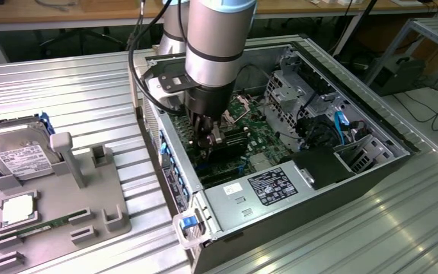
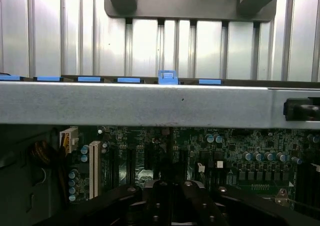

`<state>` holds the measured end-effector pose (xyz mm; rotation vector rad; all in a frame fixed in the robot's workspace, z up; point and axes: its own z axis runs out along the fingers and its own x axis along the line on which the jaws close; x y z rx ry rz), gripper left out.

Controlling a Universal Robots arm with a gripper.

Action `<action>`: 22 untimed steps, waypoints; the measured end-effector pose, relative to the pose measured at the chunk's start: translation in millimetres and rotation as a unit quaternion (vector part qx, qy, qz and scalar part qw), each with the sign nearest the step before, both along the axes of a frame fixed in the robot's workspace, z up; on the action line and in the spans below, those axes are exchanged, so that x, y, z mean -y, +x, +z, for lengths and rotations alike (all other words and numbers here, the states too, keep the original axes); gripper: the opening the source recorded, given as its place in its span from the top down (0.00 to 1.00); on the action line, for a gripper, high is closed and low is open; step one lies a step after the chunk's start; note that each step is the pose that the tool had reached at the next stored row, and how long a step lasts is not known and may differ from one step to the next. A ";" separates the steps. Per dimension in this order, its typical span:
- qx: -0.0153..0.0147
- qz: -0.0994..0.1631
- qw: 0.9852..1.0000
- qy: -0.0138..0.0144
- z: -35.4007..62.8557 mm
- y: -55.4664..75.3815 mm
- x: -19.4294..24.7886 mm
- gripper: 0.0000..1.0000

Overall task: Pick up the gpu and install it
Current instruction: 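Press down on the gpu until it lock into place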

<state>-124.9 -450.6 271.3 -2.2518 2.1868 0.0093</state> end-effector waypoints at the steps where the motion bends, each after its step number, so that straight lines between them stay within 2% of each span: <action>1: 0.000 0.000 1.000 0.000 -0.1 0.0 0.0 0.89; 5: 0.000 0.000 1.000 0.000 0.5 0.0 -0.1 0.89; 10: 0.000 0.000 1.000 0.000 12.1 0.0 0.0 0.89; 22: 0.000 0.000 1.000 0.000 18.5 0.0 -0.1 0.89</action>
